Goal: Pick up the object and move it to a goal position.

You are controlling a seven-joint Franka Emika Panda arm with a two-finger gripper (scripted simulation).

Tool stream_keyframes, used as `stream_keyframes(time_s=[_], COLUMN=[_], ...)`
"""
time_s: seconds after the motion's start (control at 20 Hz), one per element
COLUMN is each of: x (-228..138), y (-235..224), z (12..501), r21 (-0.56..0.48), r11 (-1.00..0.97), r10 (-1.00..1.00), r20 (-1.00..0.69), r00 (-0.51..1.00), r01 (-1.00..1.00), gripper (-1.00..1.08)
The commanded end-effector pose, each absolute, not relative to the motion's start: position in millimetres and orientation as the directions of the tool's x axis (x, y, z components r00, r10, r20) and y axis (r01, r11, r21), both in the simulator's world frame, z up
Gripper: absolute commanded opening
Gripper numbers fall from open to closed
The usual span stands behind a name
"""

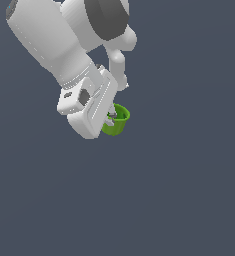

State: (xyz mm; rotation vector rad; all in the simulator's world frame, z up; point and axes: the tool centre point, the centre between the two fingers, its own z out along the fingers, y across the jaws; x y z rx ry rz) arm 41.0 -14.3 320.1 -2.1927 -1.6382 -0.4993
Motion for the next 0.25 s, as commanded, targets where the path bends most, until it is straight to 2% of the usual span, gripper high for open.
stream_keyframes(time_s=[0.0, 0.2], x=[38.0, 36.5], y=[-14.2, -14.5], z=[331.1, 336.9], r21=[-0.072, -0.072], r11=[-0.265, -0.265], r10=[0.835, 0.835], r20=[0.482, 0.483], r00=[0.266, 0.266], r01=[0.962, 0.962], gripper=[-1.0, -1.0])
